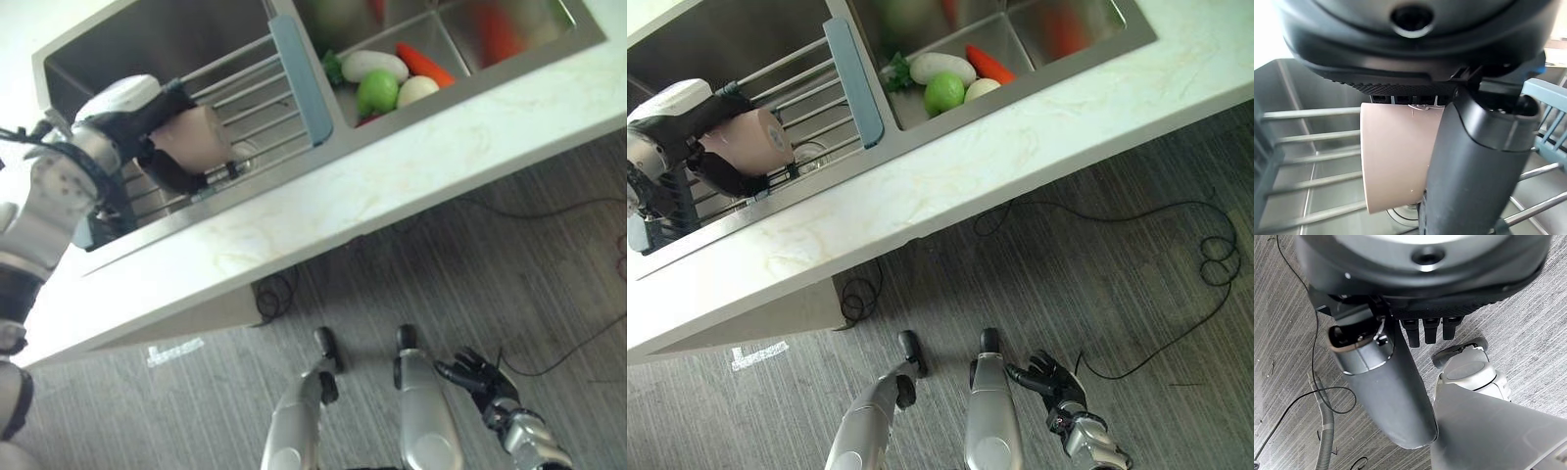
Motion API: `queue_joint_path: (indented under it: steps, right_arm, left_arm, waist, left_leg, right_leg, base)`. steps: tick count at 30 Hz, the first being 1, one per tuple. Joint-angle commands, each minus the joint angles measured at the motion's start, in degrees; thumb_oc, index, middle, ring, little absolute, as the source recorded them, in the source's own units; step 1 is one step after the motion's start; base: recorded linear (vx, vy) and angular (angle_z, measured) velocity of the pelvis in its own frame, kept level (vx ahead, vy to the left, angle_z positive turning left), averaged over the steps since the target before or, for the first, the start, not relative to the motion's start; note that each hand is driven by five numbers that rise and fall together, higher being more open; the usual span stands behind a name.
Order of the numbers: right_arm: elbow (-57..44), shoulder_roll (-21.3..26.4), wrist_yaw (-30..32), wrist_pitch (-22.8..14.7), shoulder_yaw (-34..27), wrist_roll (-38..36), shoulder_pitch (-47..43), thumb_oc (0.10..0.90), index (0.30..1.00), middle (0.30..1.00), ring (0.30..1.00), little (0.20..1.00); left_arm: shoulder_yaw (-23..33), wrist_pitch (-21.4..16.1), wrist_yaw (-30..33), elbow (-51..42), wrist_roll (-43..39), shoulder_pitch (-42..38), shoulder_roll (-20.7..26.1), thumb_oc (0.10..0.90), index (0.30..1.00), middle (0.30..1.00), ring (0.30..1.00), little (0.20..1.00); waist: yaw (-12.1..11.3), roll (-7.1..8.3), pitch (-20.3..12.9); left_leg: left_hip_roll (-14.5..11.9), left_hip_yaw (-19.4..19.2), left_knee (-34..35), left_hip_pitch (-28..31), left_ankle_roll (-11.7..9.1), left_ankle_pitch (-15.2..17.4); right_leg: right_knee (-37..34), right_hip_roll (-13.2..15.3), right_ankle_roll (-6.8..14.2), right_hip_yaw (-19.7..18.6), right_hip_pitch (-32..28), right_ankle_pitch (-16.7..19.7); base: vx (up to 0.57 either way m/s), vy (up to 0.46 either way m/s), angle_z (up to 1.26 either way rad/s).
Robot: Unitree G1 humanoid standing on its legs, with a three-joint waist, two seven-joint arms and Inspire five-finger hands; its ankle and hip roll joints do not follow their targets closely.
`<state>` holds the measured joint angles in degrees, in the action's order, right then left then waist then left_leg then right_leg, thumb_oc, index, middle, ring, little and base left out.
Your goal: Place the dishes in the dishwasher.
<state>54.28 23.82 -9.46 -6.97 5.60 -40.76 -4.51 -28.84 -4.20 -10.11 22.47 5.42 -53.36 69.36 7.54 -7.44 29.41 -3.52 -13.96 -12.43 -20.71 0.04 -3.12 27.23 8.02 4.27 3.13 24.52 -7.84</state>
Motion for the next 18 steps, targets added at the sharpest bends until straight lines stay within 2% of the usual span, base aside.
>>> queue_joint_path:
  steps: [1, 2, 3, 4, 5, 6, 7, 8, 9, 12, 13, 14, 15, 18]
  right_arm:
    - [-0.73, 0.28, -0.35, -1.26, 0.06, -1.37, 2.5, 0.8, 0.9, 0.9, 0.9, 0.9]
    - [-0.11, 0.24, -0.71, -1.39, -0.14, -1.01, 2.49, 0.8, 0.9, 0.9, 0.9, 0.9]
    - [0.89, -0.14, -0.72, -1.93, 0.2, -0.23, 2.66, 0.8, 0.9, 0.9, 0.9, 0.9]
    - [1.3, -0.51, -0.57, -2.04, 0.24, 0.44, 2.98, 0.8, 0.9, 0.9, 0.9, 0.9]
    - [1.71, -1.15, -0.07, -2.16, 0.21, 0.8, 3.57, 0.8, 0.9, 0.9, 0.9, 0.9]
    - [1.73, -1.54, 0.14, -2.05, 0.13, 1.29, 3.9, 0.8, 0.9, 0.9, 0.9, 0.9]
    - [2.11, -2.41, 0.85, -1.77, 0.14, 2.57, 4.51, 0.8, 0.9, 0.9, 0.9, 0.9]
    - [2.11, -2.41, 0.85, -1.77, 0.14, 2.57, 4.51, 0.8, 0.9, 0.9, 0.9, 0.9]
    - [3.39, -2.81, 1.38, -1.66, 0.2, 3.23, 4.89, 0.8, 0.9, 0.9, 0.9, 0.9]
    - [5.05, -2.89, 2.13, -1.13, 0.38, 3.79, 5.3, 0.8, 0.9, 0.9, 0.9, 0.9]
    - [7.24, -2.59, 1.82, -1.19, 0.0, 4.2, 5.32, 0.8, 0.9, 0.9, 0.9, 0.9]
    - [8.06, -2.31, 1.57, -1.3, -0.23, 4.33, 5.21, 0.8, 0.9, 0.9, 0.9, 0.9]
    - [8.79, -1.62, 1.6, -0.29, -0.66, 4.52, 4.88, 0.8, 0.9, 0.9, 0.9, 0.9]
    - [9.43, -0.92, 0.67, 0.57, -1.23, 5.2, 4.38, 0.8, 0.9, 0.9, 0.9, 0.9]
  left_arm:
    - [0.27, -5.28, 3.76, -4.19, 2.64, -2.52, 3.32, 0.4, 0.3, 0.3, 0.3, 0.3]
    - [0.26, -5.98, 5.47, -5.14, 2.85, -2.53, 3.64, 0.4, 0.3, 0.3, 0.3, 0.3]
    - [1.25, -5.73, 10.46, -8.91, 3.07, -2.78, 4.21, 0.4, 0.3, 0.3, 0.3, 0.3]
    - [2.52, -3.86, 13.74, -10.82, 1.61, -2.9, 4.74, 0.4, 0.3, 0.3, 0.3, 0.3]
    - [4.77, -1.27, 14.15, -12.79, 0.03, -1.98, 5.35, 0.4, 0.3, 0.3, 0.3, 0.3]
    - [5.77, -0.88, 14.31, -13.43, 0.14, -1.16, 5.52, 0.4, 0.3, 0.3, 0.3, 0.3]
    - [9.69, -1.33, 15.75, -15.07, 2.1, 2.62, 6.26, 0.4, 0.3, 0.3, 0.3, 0.3]
    - [9.69, -1.33, 15.75, -15.07, 2.1, 2.62, 6.26, 0.4, 0.3, 0.3, 0.3, 0.3]
    - [13.05, -1.17, 17.67, -16.09, 3.64, 5.41, 7.05, 0.4, 0.3, 0.3, 0.3, 0.3]
    - [17.04, -0.02, 19.46, -17.39, 3.42, 8.51, 9.36, 0.4, 0.3, 0.3, 0.3, 0.3]
    - [21.55, -0.83, 21.98, -16.68, 1.13, 12.46, 12.53, 0.4, 0.3, 0.3, 0.3, 0.3]
    - [23.38, -0.95, 23.1, -16.43, -0.35, 14.1, 13.59, 0.4, 0.3, 0.3, 0.3, 0.3]
    - [30.2, -3.06, 25.72, -14.97, -4.24, 20.63, 15.98, 0.4, 0.3, 0.3, 0.3, 0.3]
    - [37.35, -4.82, 27.06, -13.77, -7.12, 28.28, 17.17, 0.4, 0.3, 0.3, 0.3, 0.3]
  waist:
    - [0.21, 1.49, -2.03]
    - [0.1, 1.41, -2.32]
    - [-0.27, 1.18, -3.34]
    - [-0.6, 1.1, -4.23]
    - [-1.16, 1.15, -5.19]
    - [-1.45, 1.18, -5.61]
    - [-2.17, 1.19, -7.13]
    - [-2.17, 1.19, -7.13]
    - [-2.99, 1.0, -8.64]
    - [-4.34, 0.5, -10.75]
    - [-6.1, -0.06, -12.57]
    - [-6.79, -0.22, -13.14]
    - [-8.87, -0.54, -14.86]
    - [-10.98, -0.79, -16.32]
  left_leg:
    - [3.37, 4.28, -4.76, 1.58, -0.76, 9.2]
    - [3.34, 4.24, -4.76, 1.9, -0.83, 9.29]
    - [3.05, 4.14, -4.76, 2.58, -1.06, 9.4]
    - [2.88, 4.21, -4.76, 3.12, -1.2, 9.48]
    - [2.77, 4.44, -4.76, 4.01, -1.33, 9.61]
    - [2.78, 4.53, -4.76, 4.65, -1.39, 9.98]
    - [2.65, 4.84, -4.76, 5.48, -1.47, 9.74]
    - [2.65, 4.84, -4.76, 5.48, -1.47, 9.74]
    - [2.64, 5.19, -4.76, 6.76, -1.46, 9.83]
    - [2.64, 5.45, -4.76, 8.67, -1.58, 9.74]
    - [2.73, 6.35, -4.76, 10.79, -1.91, 9.91]
    - [2.74, 6.68, -4.76, 11.33, -1.99, 9.9]
    - [2.74, 7.89, -4.76, 12.19, -2.31, 10.01]
    - [2.53, 9.0, -4.76, 12.59, -2.78, 9.92]
  right_leg:
    - [-10.04, -0.75, 4.54, 1.18, -3.53, 5.54]
    - [-10.04, -0.75, 4.5, 1.37, -3.91, 5.36]
    - [-10.04, -0.64, 4.28, 2.15, -4.92, 4.84]
    - [-10.04, -0.57, 4.14, 2.89, -5.76, 4.4]
    - [-10.04, -0.46, 4.07, 3.95, -7.04, 3.86]
    - [-10.04, -0.41, 4.13, 4.37, -7.82, 3.34]
    - [-10.04, -0.41, 3.92, 5.49, -8.98, 3.07]
    - [-10.04, -0.41, 3.92, 5.49, -8.98, 3.07]
    - [-10.04, -0.33, 3.69, 6.58, -10.54, 2.44]
    - [-10.04, -0.16, 3.29, 8.34, -12.9, 1.56]
    - [-10.04, -0.12, 2.87, 10.09, -15.7, 0.23]
    - [-10.04, -0.08, 2.71, 10.69, -16.52, -0.13]
    - [-10.04, -0.24, 2.42, 11.86, -18.29, -1.13]
    - [-10.04, -0.33, 2.27, 12.94, -19.45, -1.82]
  base:
    - [0.01, 0.029, 0.09]
    - [0.01, 0.018, 0.11]
    - [-0.01, -0.006, 0.21]
    - [-0.02, -0.059, 0.34]
    - [0.0, -0.077, 0.35]
    - [0.0, -0.126, 0.48]
    - [0.01, -0.078, 0.41]
    - [-0.01, -0.129, 0.43]
    - [0.01, -0.093, 0.3]
    - [0.0, -0.122, 0.4]
    - [-0.03, -0.145, 0.62]
    - [-0.05, -0.227, 0.66]
    - [-0.05, -0.142, 0.75]
    - [-0.03, -0.088, 0.33]
